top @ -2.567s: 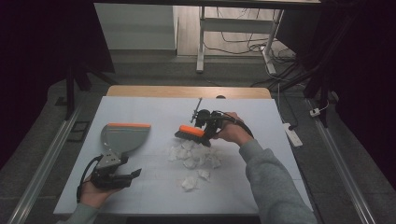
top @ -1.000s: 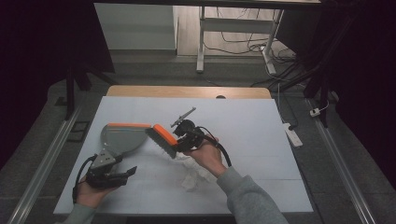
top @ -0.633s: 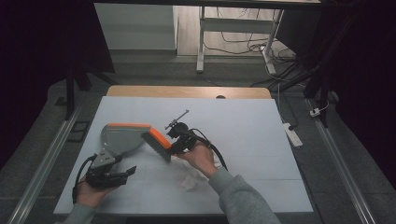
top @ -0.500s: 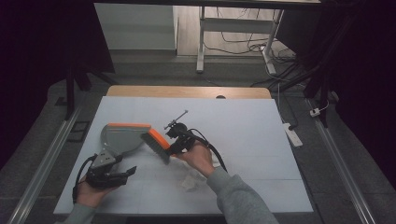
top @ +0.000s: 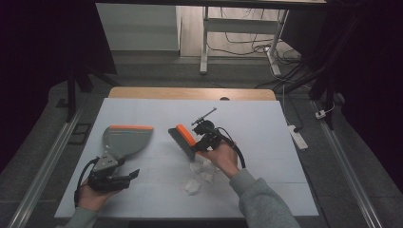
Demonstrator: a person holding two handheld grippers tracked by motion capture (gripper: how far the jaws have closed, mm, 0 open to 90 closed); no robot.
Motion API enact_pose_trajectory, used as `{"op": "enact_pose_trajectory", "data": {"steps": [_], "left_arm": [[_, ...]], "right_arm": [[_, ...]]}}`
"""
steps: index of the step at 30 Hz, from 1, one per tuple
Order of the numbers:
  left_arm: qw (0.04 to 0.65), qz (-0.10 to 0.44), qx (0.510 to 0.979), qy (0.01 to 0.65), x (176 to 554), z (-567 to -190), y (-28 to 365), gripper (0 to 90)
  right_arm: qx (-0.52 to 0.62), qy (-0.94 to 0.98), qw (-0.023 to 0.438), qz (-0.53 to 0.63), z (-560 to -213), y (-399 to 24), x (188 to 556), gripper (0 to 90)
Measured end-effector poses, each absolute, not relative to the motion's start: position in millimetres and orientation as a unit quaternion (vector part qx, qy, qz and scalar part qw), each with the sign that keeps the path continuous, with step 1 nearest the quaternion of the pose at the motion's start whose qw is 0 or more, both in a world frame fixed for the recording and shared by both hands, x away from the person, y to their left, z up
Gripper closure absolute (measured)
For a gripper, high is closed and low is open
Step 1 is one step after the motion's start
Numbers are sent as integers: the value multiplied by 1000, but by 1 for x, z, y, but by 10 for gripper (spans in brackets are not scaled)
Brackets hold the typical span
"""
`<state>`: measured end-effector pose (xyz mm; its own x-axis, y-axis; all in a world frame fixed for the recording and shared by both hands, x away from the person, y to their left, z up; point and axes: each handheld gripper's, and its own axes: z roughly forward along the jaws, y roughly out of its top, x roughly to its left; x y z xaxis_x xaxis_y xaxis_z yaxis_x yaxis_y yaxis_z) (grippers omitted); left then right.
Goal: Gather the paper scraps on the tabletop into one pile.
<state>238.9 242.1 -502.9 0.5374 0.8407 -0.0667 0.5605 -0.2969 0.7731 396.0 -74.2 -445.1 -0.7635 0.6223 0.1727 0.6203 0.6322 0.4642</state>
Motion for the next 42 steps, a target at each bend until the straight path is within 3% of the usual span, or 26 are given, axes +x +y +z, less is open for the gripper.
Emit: {"op": "enact_pose_trajectory", "data": {"steps": [7, 11, 27, 42], "left_arm": [[390, 180, 785, 447, 239, -503, 242, 297], [390, 180, 785, 447, 238, -503, 242, 297], [390, 182, 783, 449, 239, -504, 245, 297], [389, 181, 783, 450, 239, -504, 245, 297]], "right_arm": [[330, 889, 22, 317, -399, -99, 384, 708], [317, 895, 16, 314, -390, -110, 374, 708], [190, 956, -70, 212, -426, -99, 305, 708], [151, 975, -66, 146, -452, -77, 294, 709]]}}
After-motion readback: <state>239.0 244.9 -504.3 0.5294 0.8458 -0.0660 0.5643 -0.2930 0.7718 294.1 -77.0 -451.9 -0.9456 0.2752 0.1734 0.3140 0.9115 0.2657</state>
